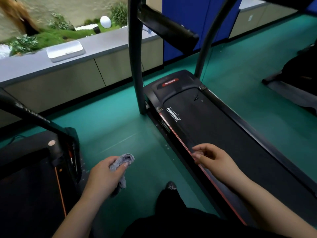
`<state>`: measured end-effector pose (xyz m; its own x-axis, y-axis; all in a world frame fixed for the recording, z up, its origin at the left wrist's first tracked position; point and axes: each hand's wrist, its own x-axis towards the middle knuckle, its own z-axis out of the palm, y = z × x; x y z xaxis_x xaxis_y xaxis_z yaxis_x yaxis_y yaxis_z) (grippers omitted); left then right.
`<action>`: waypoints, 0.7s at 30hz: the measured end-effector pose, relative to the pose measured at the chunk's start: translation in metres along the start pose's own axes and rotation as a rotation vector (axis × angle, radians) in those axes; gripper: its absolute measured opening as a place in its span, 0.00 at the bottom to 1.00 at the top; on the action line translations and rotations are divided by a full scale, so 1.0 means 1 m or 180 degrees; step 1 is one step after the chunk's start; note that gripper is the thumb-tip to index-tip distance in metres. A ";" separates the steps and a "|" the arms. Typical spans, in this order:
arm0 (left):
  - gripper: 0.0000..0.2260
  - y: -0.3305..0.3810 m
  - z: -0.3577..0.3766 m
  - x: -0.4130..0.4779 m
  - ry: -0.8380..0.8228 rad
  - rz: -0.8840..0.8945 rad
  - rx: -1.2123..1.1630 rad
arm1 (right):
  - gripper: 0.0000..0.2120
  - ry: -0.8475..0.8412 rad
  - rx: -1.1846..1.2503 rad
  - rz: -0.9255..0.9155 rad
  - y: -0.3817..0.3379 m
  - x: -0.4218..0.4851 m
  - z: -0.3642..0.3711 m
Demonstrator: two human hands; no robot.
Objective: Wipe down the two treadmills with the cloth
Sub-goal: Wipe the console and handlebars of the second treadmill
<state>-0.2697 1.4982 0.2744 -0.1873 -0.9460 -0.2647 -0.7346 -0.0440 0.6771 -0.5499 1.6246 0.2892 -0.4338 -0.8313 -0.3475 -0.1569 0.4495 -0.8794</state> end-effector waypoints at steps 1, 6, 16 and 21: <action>0.03 0.008 0.001 0.018 0.0009 -0.0005 -0.0008 | 0.08 0.0015 0.0007 -0.0044 -0.010 0.022 -0.003; 0.04 0.067 -0.007 0.100 0.0101 0.0097 -0.0122 | 0.08 0.0109 0.0078 -0.0276 -0.070 0.113 -0.019; 0.06 0.116 -0.002 0.222 -0.0157 0.0259 -0.0273 | 0.10 0.0688 0.0275 -0.0502 -0.140 0.228 -0.039; 0.04 0.156 -0.005 0.289 -0.0326 0.0628 -0.0330 | 0.16 0.1602 0.0450 -0.0583 -0.166 0.260 -0.031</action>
<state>-0.4350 1.2164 0.3068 -0.3896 -0.9023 -0.1848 -0.6074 0.1008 0.7880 -0.6641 1.3443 0.3552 -0.7865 -0.6173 -0.0167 -0.1642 0.2351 -0.9580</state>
